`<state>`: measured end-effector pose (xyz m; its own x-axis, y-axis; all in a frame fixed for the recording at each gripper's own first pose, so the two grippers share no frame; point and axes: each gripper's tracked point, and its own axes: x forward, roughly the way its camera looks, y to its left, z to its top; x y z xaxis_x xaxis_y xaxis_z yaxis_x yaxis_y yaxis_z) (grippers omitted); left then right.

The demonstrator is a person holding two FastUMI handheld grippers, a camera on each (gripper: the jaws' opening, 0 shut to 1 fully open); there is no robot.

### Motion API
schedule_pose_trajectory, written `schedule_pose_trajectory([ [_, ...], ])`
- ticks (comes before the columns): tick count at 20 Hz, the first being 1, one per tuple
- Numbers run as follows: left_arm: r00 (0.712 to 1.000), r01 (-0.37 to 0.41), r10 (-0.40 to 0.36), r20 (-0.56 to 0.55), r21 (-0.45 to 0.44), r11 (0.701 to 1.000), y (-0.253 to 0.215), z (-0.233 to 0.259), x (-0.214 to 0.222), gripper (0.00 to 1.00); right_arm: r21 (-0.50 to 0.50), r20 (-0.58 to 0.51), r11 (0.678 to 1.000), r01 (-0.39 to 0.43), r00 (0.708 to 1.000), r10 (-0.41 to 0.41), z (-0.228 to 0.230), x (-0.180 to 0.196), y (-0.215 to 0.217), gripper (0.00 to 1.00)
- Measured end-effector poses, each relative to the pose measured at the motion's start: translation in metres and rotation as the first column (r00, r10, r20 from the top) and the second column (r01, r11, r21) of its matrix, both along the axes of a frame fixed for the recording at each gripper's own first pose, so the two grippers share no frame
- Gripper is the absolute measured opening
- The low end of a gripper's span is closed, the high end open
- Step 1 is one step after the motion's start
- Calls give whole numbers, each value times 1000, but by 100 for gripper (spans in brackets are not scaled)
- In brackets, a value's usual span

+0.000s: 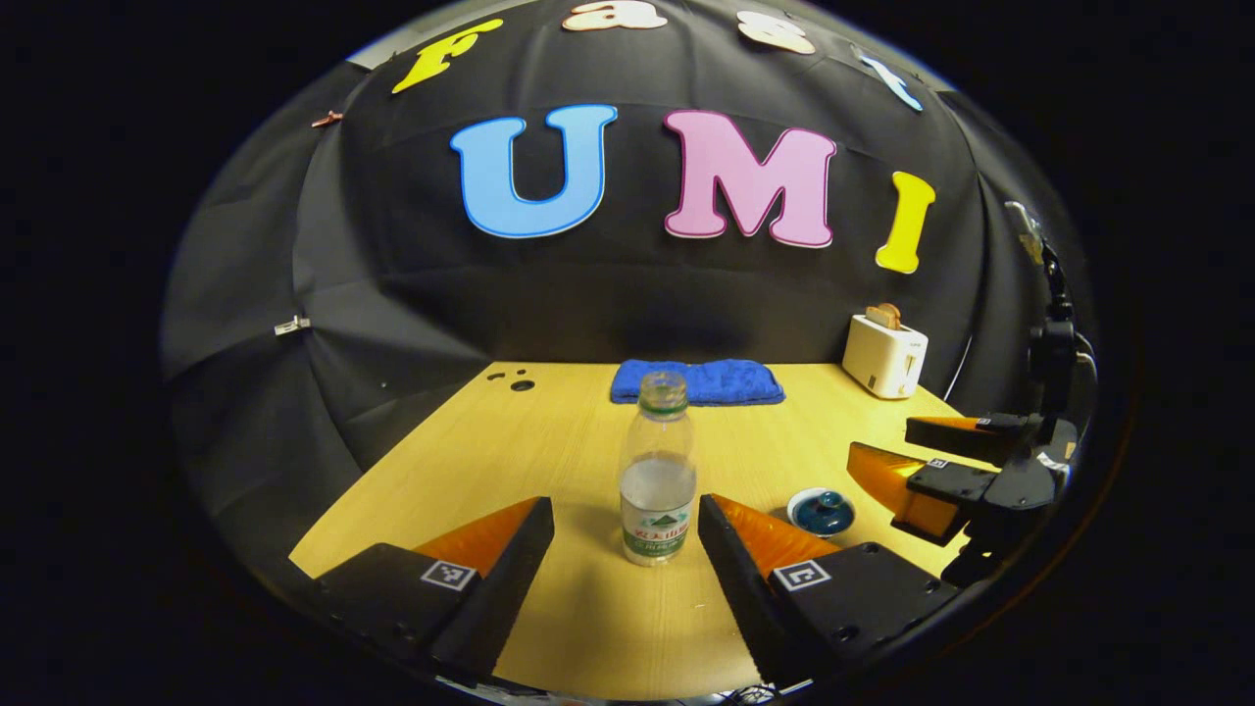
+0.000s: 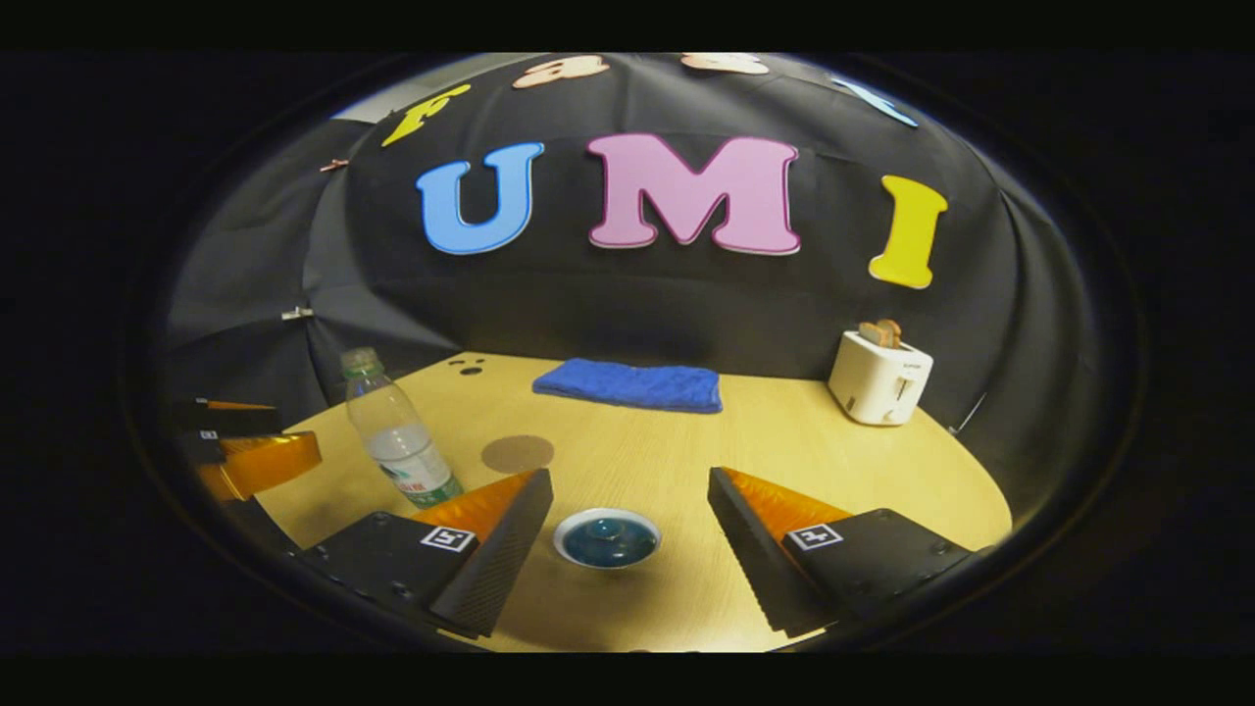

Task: Open the teacup lid with one hand, grasp the water bottle and pour water into the teacup with the other hand; after pouring, place the water bottle on the coaster and then close the teacup lid.

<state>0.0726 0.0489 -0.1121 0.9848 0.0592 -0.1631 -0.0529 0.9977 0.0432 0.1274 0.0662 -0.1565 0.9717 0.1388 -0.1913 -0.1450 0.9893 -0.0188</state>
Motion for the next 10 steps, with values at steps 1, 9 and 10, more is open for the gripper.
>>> schedule_pose_trajectory([
  [1,1000,-6,6,-5,-10,1000,3,-8,1,94,-3,-10,1000,-5,1000,5,-10,4,4,99],
  [9,994,-74,68,-89,-67,995,32,-75,-12,94,-47,-34,999,-15,999,13,-56,39,7,99],
  [10,992,-78,70,-101,-71,994,35,-82,-13,94,-51,-38,998,-23,999,21,-59,40,9,99],
])
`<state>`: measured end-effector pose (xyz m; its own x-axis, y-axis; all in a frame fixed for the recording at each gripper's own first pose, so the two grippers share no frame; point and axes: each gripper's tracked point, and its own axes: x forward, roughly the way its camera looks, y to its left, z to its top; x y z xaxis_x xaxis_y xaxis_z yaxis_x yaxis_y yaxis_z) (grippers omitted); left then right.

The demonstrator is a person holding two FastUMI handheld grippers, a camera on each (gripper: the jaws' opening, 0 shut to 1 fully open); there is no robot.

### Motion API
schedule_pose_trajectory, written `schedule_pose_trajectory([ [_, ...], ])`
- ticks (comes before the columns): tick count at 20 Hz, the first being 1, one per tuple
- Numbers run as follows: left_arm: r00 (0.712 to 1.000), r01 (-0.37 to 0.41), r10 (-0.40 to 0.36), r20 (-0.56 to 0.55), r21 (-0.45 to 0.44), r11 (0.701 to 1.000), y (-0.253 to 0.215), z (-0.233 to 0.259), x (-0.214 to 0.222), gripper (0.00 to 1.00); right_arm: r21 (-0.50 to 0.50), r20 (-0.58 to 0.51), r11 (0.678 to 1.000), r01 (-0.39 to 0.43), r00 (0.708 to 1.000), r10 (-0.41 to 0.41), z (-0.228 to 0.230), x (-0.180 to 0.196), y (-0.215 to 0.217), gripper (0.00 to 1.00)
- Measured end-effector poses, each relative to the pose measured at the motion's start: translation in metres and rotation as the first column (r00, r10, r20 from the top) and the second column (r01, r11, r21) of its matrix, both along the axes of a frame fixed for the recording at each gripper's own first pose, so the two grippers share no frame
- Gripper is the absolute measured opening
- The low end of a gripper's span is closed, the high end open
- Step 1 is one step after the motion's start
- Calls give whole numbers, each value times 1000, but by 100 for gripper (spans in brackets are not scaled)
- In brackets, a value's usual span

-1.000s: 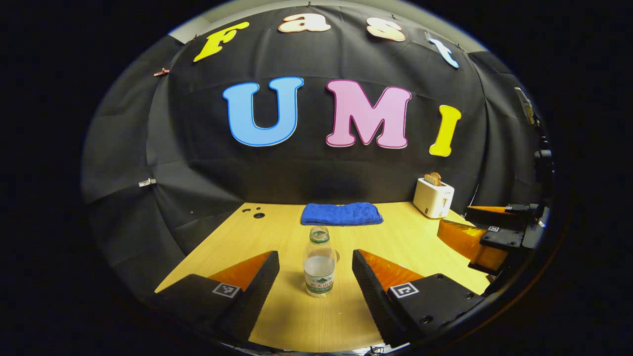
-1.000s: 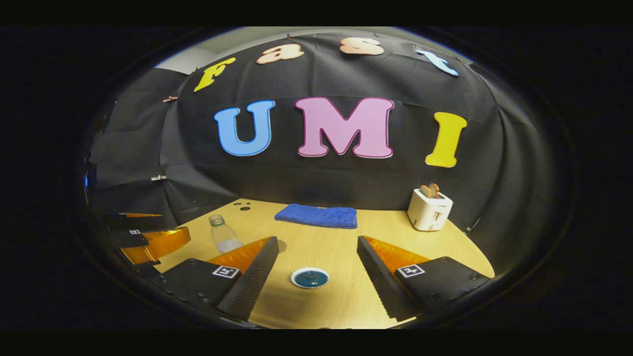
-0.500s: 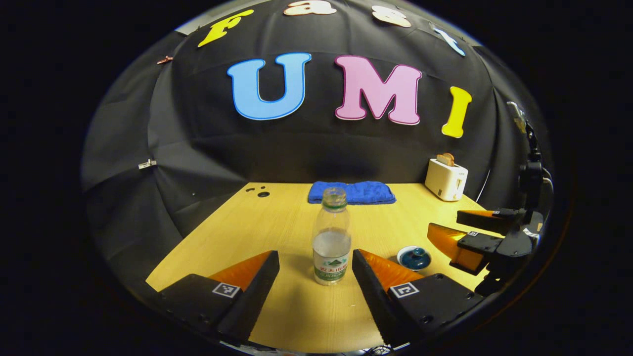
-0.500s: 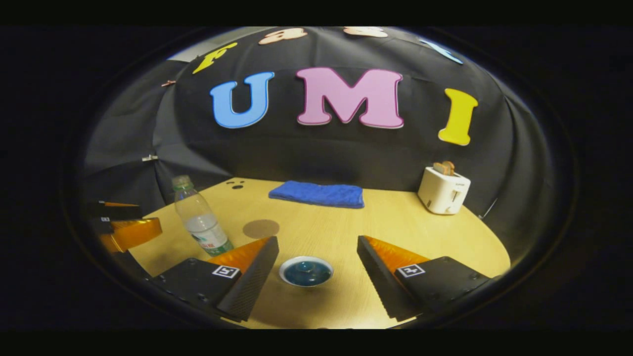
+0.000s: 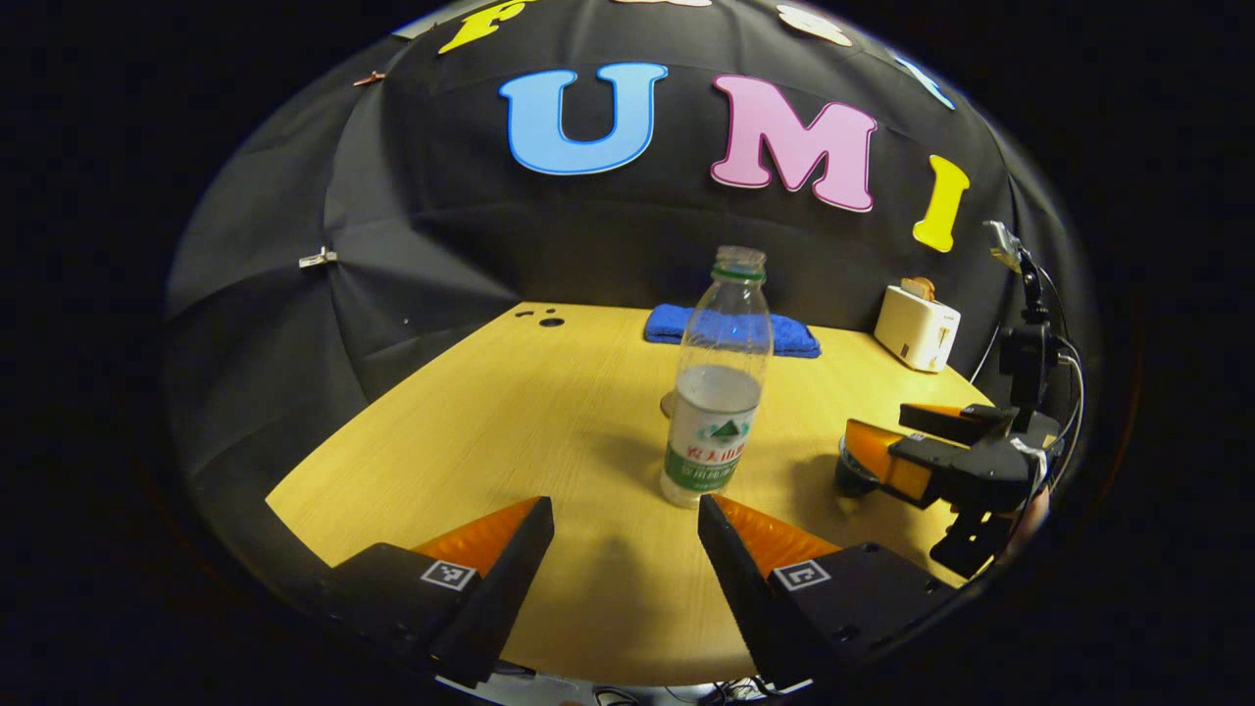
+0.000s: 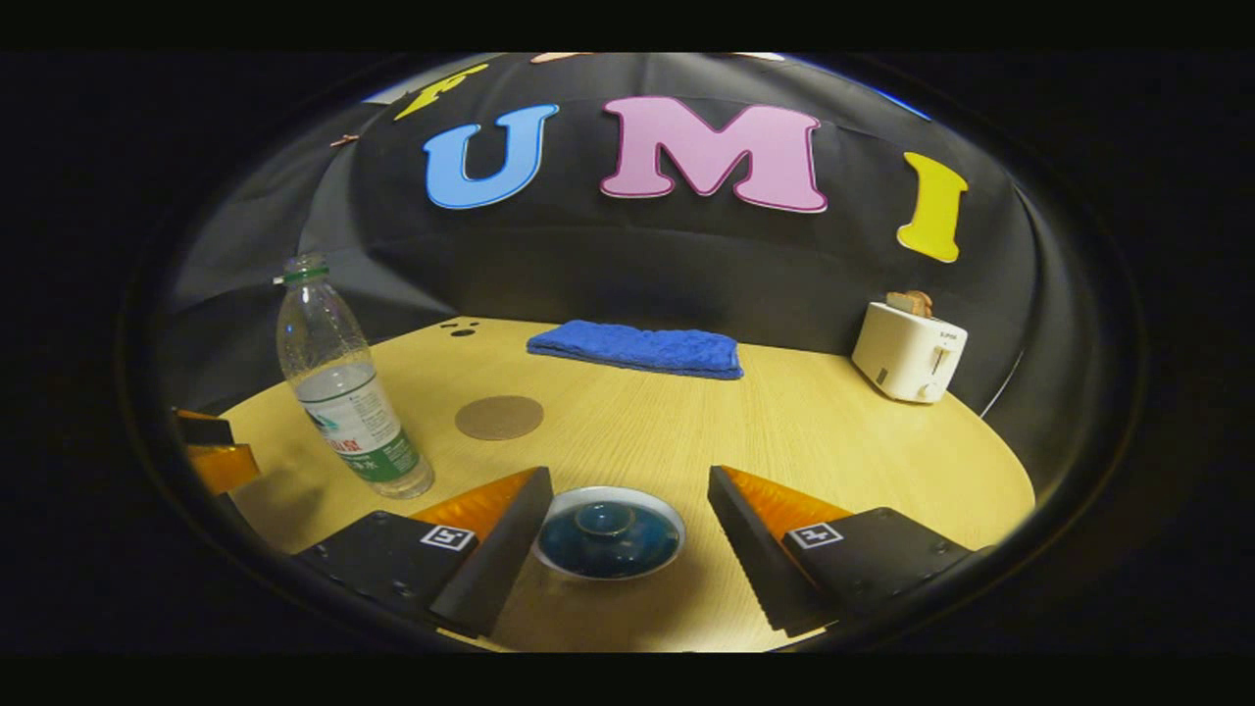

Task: Open the teacup lid with one hand, grasp the water bottle and pour water into the teacup with the other hand; after pouring, place the water bottle on the coaster and then close the teacup lid.

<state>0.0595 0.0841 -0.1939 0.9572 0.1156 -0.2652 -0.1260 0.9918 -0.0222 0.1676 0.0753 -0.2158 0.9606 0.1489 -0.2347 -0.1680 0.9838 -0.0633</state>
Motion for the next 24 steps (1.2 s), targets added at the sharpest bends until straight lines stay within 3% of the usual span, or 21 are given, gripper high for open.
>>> schedule_pose_trajectory([
  [1,1000,-8,8,-11,-7,1000,4,-7,-2,94,-4,-3,1000,-8,1000,8,-2,0,2,97],
  [5,1000,-25,25,-11,-20,999,10,-14,-2,94,22,-34,1000,-18,999,19,-6,0,10,71],
  [9,1000,-20,21,6,-24,1000,10,-10,3,94,4,-49,1000,-26,998,26,-8,0,12,66],
  [11,1000,-14,14,17,-22,1000,7,-8,7,94,-11,-54,999,-40,998,39,-7,-2,13,55],
  [12,1000,-13,14,21,-22,1000,8,-8,8,94,-10,-62,999,-45,997,44,-6,-1,15,42],
  [13,1000,-14,14,23,-26,1000,7,-8,9,94,-5,-67,999,-46,997,45,-6,1,15,40],
  [14,1000,-15,16,24,-29,999,8,-8,10,94,1,-80,999,-46,996,46,-7,2,15,31],
  [17,999,-17,18,27,-40,999,9,-9,11,94,21,-109,998,-59,992,61,-7,5,19,33],
  [19,999,-8,10,35,-38,999,7,-7,14,94,20,-120,996,-86,989,88,-7,4,24,25],
  [21,998,31,-29,50,-35,999,-1,-1,20,94,-1,-121,993,-116,986,115,-7,2,28,35],
  [24,991,120,-116,72,-61,991,-20,5,30,94,-26,-101,990,-136,986,133,0,1,29,30],
])
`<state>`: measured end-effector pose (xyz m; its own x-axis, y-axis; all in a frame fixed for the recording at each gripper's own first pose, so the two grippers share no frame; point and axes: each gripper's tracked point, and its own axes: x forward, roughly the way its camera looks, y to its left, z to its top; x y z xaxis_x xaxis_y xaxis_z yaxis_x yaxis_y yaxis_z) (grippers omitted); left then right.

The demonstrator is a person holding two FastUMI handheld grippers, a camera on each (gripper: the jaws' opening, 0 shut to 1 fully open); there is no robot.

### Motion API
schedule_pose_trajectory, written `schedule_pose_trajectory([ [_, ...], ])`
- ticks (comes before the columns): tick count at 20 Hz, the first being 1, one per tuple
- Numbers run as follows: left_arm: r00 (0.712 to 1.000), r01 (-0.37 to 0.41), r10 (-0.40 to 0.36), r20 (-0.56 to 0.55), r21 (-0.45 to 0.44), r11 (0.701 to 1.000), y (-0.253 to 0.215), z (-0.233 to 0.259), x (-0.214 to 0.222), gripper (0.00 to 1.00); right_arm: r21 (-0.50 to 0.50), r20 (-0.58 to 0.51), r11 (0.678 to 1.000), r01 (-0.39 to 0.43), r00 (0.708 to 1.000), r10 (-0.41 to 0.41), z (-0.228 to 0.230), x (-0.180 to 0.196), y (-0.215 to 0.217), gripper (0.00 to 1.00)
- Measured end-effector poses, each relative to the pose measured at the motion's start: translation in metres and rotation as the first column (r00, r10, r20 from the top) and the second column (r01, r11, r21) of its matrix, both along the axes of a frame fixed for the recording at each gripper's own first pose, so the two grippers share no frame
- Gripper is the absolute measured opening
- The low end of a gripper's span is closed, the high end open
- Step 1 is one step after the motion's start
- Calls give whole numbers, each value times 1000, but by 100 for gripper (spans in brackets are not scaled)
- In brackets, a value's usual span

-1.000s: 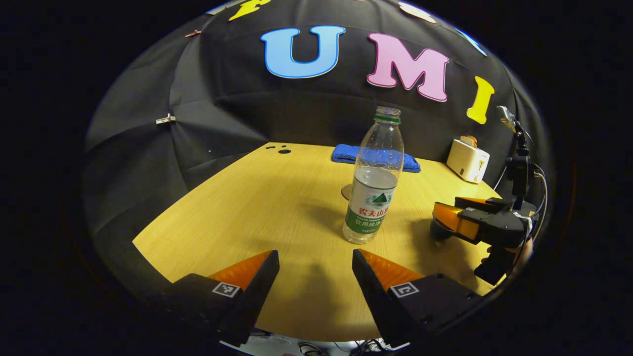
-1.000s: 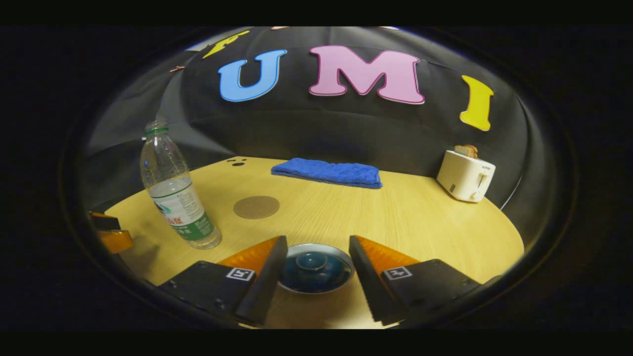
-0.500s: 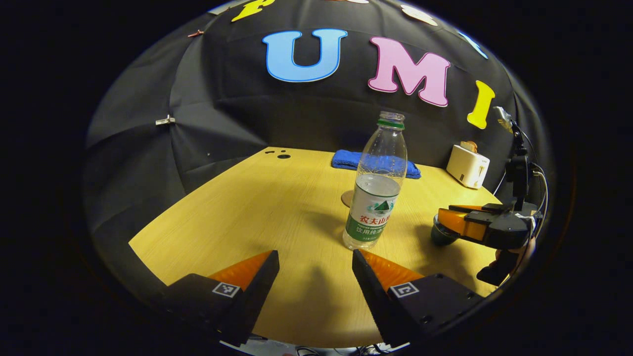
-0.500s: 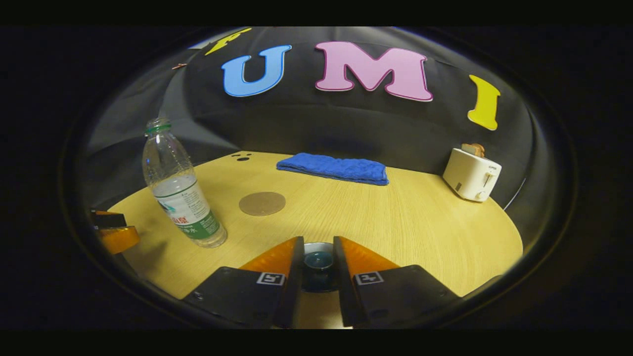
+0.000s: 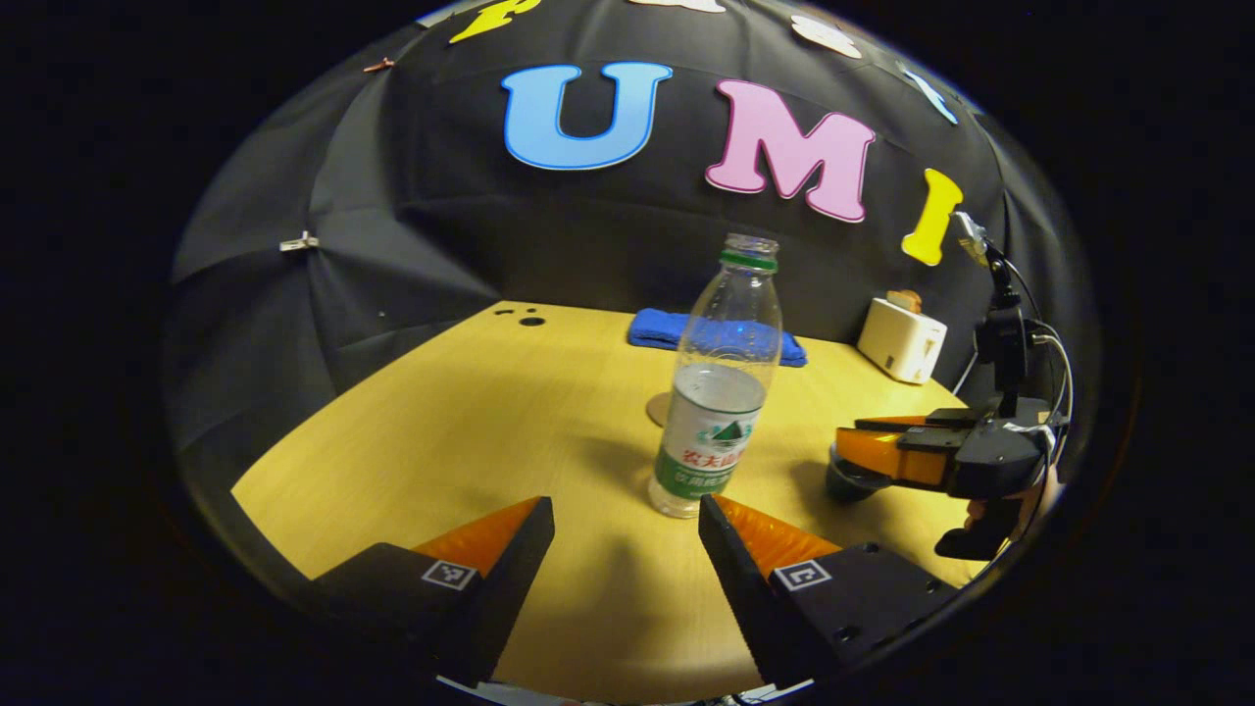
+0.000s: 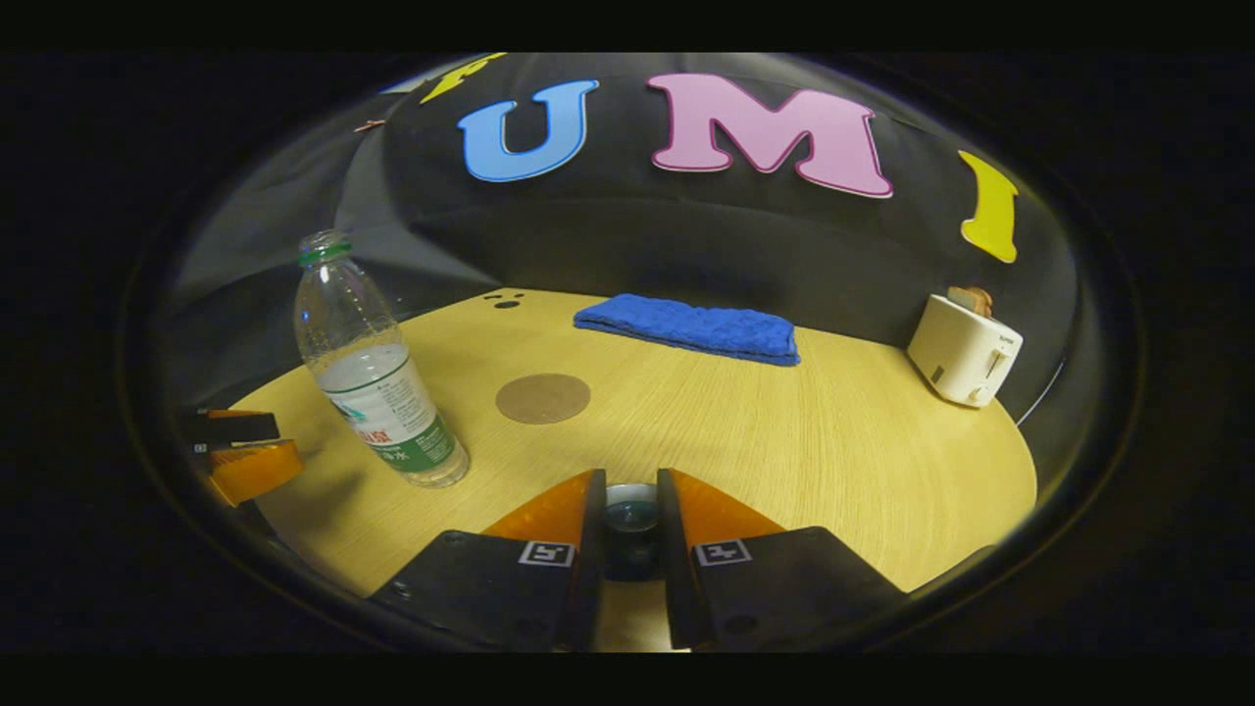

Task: Open the teacup lid with one hand, grasp the water bottle and pour water into the teacup with the other hand; after pouring, place the water bottle on the coaster and then close the teacup lid.

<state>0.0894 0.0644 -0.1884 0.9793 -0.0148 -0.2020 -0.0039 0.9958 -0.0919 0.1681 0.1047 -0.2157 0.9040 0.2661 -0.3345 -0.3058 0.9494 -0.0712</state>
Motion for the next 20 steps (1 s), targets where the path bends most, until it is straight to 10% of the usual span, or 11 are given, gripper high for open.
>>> schedule_pose_trajectory([
  [9,978,170,-178,112,73,983,-36,36,47,94,83,19,995,47,999,-48,30,4,-14,30],
  [20,970,182,-191,149,71,981,-47,41,102,93,78,52,995,60,997,-64,44,-15,-33,30],
])
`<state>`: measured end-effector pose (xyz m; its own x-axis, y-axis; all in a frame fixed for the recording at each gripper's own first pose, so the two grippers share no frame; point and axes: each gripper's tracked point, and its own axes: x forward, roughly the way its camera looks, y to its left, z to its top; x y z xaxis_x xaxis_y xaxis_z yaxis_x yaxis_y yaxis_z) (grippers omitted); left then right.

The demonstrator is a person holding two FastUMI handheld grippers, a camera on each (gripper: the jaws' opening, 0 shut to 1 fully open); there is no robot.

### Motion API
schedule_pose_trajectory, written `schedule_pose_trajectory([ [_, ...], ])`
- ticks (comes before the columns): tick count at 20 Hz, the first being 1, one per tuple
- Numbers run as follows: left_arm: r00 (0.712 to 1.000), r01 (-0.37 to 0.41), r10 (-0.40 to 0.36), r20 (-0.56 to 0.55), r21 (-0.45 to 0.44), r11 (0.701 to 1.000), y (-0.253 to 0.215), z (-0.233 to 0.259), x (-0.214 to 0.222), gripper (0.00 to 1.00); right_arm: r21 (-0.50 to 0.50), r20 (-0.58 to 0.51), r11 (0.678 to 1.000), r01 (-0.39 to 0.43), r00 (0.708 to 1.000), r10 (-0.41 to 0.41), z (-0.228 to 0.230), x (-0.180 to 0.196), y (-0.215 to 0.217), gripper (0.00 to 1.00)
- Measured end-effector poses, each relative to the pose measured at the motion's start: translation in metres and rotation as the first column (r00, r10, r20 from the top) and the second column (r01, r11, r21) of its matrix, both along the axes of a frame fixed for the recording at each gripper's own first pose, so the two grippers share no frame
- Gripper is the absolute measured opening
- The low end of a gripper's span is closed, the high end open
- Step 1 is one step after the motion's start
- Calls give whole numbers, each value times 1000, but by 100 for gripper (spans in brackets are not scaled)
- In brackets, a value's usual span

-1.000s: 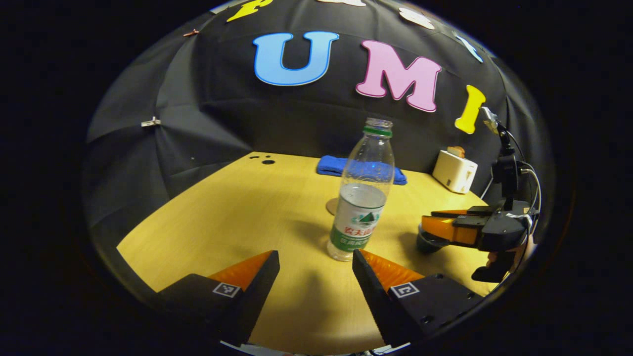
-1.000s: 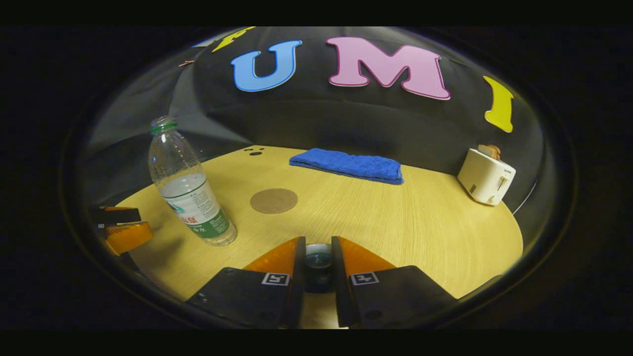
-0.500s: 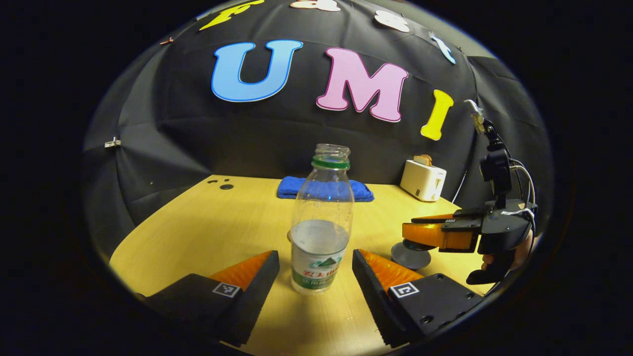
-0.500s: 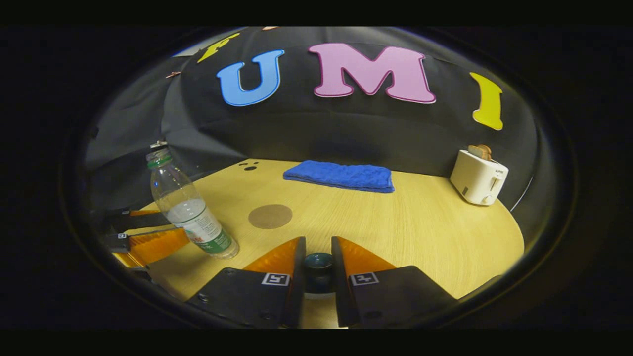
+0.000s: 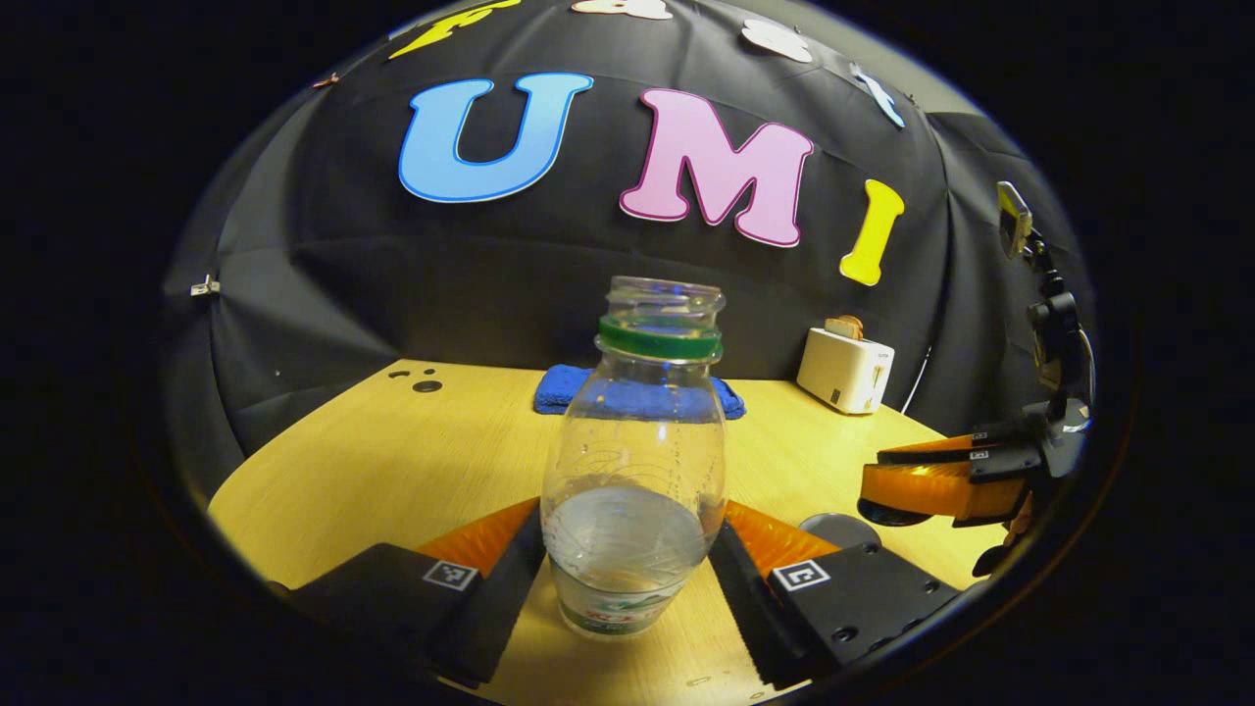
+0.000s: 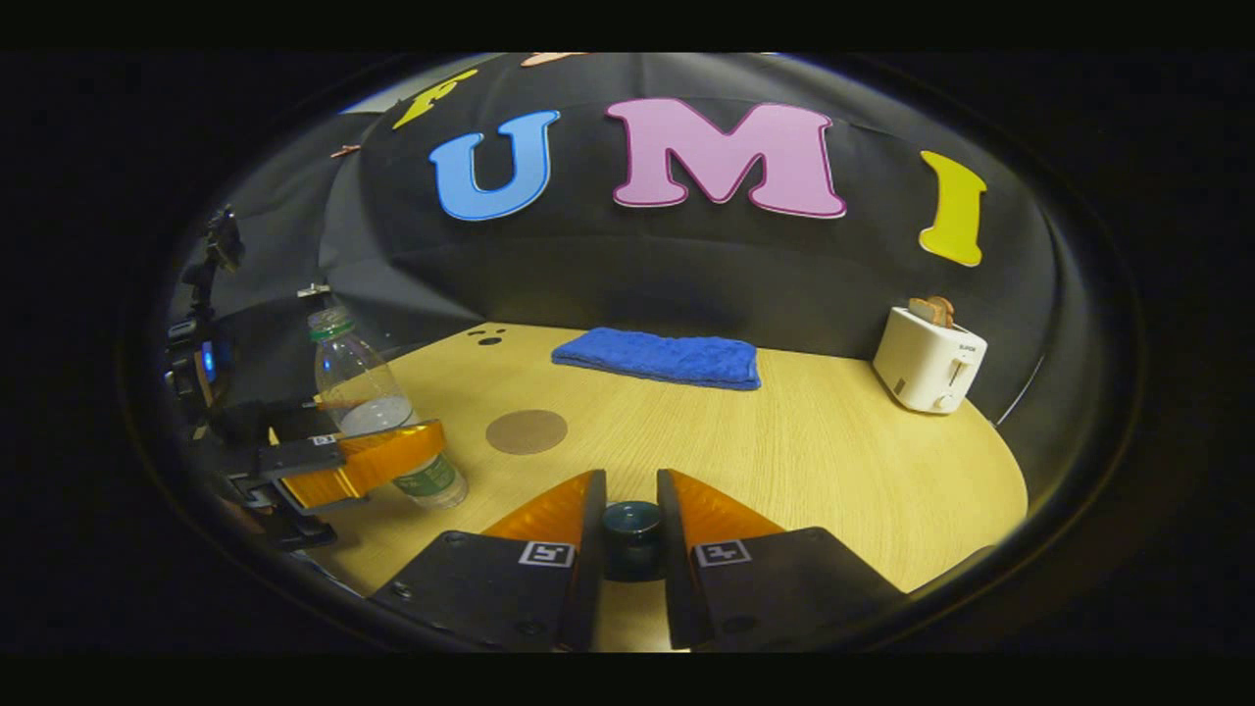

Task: Open the teacup lid with one hand, grasp the water bottle and pour water into the teacup with the other hand; after pouring, place the water bottle on the coaster and then close the teacup lid.

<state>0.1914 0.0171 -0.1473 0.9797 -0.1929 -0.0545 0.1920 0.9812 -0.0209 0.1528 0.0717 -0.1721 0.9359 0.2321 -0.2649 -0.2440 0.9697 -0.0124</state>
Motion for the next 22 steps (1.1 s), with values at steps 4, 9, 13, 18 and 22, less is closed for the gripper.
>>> schedule_pose_trajectory([
  [4,1000,-16,16,0,31,999,2,0,3,81,1,-7,1000,5,1000,-5,-4,-6,-8,30],
  [9,999,-39,26,45,314,949,-2,3,7,77,1,-12,999,33,999,-33,-3,-8,-29,30],
  [13,997,-58,27,67,504,862,-3,7,14,76,0,-2,999,42,999,-42,-1,-13,-45,30],
  [18,997,-70,34,64,707,704,3,-2,23,76,-20,16,999,41,999,-40,0,-20,-64,30],
  [22,997,-73,32,66,853,516,4,-10,28,76,-29,24,999,42,999,-41,-3,-25,-82,24],
])
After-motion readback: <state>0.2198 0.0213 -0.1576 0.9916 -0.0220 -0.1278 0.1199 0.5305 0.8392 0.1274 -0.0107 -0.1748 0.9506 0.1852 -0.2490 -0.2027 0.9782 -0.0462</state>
